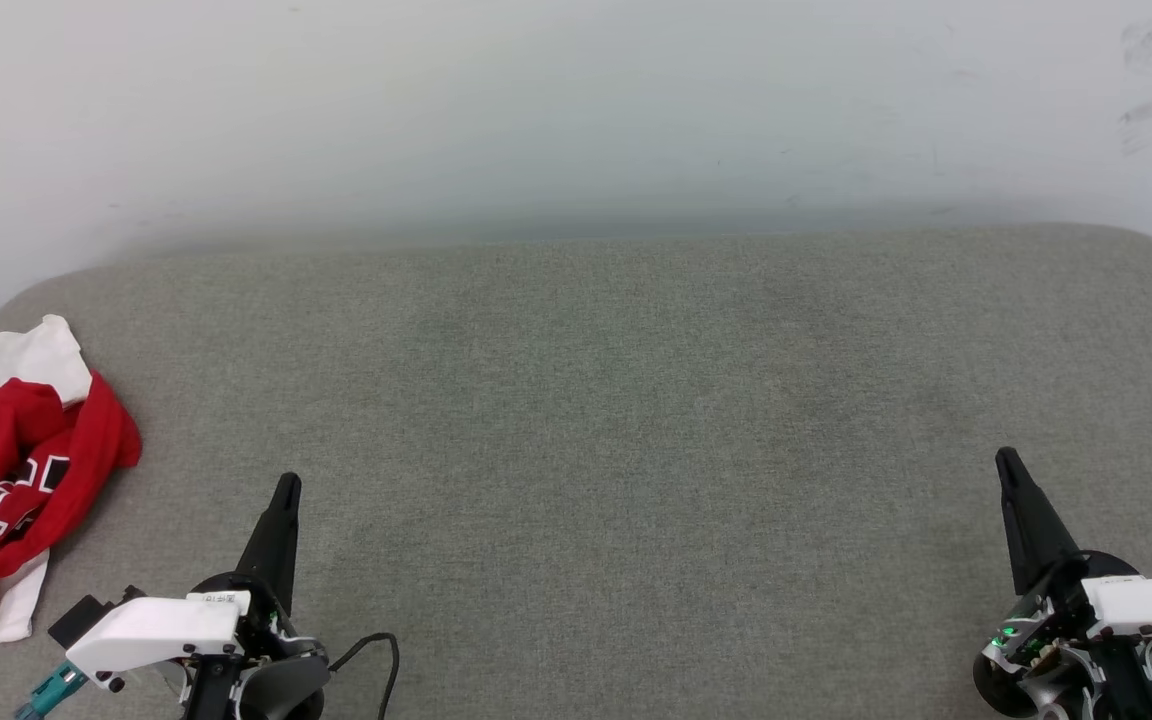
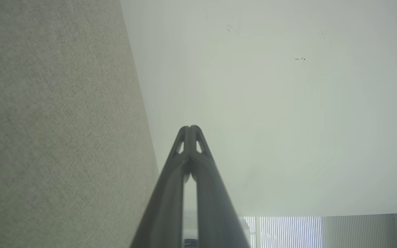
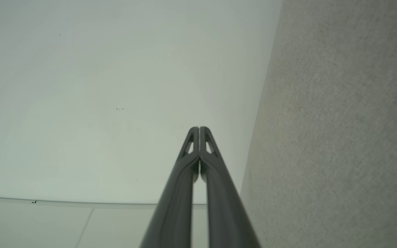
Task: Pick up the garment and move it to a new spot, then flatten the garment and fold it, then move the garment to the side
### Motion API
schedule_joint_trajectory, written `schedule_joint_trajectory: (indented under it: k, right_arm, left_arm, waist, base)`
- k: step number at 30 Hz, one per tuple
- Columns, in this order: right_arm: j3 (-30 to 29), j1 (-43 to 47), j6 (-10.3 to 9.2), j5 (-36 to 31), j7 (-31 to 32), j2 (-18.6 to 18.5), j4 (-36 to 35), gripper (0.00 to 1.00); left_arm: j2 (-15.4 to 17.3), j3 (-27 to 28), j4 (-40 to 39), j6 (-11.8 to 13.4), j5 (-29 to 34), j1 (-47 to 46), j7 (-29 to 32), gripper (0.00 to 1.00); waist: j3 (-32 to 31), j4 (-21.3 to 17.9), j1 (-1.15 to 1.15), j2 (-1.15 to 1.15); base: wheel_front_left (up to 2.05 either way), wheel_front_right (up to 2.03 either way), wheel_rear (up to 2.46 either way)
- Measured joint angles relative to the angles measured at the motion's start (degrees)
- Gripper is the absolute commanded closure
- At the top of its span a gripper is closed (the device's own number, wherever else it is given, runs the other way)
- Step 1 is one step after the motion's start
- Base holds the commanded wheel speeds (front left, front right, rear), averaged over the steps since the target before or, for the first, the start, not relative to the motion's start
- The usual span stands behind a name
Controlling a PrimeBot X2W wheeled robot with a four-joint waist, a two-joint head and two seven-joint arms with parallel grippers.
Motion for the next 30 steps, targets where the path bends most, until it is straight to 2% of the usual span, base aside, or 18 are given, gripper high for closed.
schedule_joint_trajectory:
  k: [28,29,30]
  right_arm:
    - [0.0,0.0,0.00,0.0,0.0,0.0,0.0,1.00]
    - [0.0,0.2,0.00,0.0,0.0,0.0,0.3,0.00]
    - [0.0,0.5,-0.01,0.0,0.0,0.0,0.8,0.00]
  left_arm:
    - [0.0,0.0,0.0,0.0,0.0,0.0,0.0,1.00]
    - [0.0,-0.1,0.3,0.0,0.0,0.1,0.0,0.00]
    - [-0.1,-0.2,0.8,0.0,0.0,0.4,0.0,0.00]
  waist:
    - [0.0,0.0,0.00,0.00]
    - [0.0,0.0,0.00,0.00]
    - [0.0,0.0,0.00,0.00]
  base:
    - [0.00,0.00,0.00]
    - [0.00,0.00,0.00]
    - [0.00,0.00,0.00]
